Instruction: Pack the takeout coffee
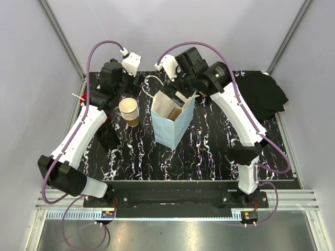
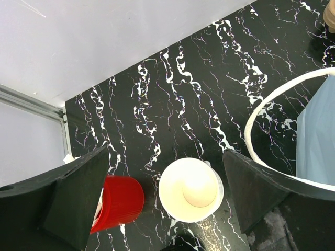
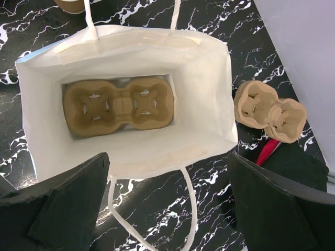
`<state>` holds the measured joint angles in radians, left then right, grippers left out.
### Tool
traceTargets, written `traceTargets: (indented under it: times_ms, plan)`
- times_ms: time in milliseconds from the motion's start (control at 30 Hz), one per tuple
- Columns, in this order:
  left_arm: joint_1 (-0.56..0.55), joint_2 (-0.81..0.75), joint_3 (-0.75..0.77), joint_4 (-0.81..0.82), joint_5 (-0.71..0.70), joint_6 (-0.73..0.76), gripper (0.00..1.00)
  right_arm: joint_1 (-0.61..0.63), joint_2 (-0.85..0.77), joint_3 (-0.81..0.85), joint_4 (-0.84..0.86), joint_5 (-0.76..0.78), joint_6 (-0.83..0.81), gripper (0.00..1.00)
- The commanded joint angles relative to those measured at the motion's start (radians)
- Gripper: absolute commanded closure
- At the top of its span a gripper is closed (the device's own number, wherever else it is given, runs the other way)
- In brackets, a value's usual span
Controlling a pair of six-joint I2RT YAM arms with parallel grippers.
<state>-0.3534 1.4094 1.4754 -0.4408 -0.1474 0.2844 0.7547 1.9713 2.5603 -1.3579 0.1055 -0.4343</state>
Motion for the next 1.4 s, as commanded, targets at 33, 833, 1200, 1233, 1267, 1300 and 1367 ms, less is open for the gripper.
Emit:
traceTargets:
  times_ms: [33,833,1200,1233,1267,1300,1367]
  plan:
    - [-0.006,-0.035,0.056,0.022,-0.009,-0.001,0.01,0.000,-0.089,0.012,-0.027,0.016,-0.020,0.00]
    - [-0.039,-0.024,0.085,0.005,-0.035,0.019,0.01,-0.054,-0.557,-0.707,0.250,-0.078,-0.199,0.00]
    - [-0.070,-0.003,0.117,-0.019,-0.055,0.036,0.14,-0.054,-0.608,-0.818,0.417,-0.082,-0.218,0.00]
    - [-0.071,-0.001,0.118,-0.019,-0.057,0.041,0.14,-0.055,-0.608,-0.818,0.427,-0.084,-0.218,0.00]
    - [-0.073,0.005,0.126,-0.024,-0.055,0.041,0.14,-0.055,-0.608,-0.819,0.443,-0.082,-0.218,0.00]
    - [-0.075,0.008,0.132,-0.032,-0.054,0.042,0.11,-0.055,-0.608,-0.819,0.451,-0.082,-0.222,0.00]
    - [-0.075,0.020,0.144,-0.039,-0.043,0.039,0.07,-0.055,-0.609,-0.824,0.483,-0.082,-0.236,0.00]
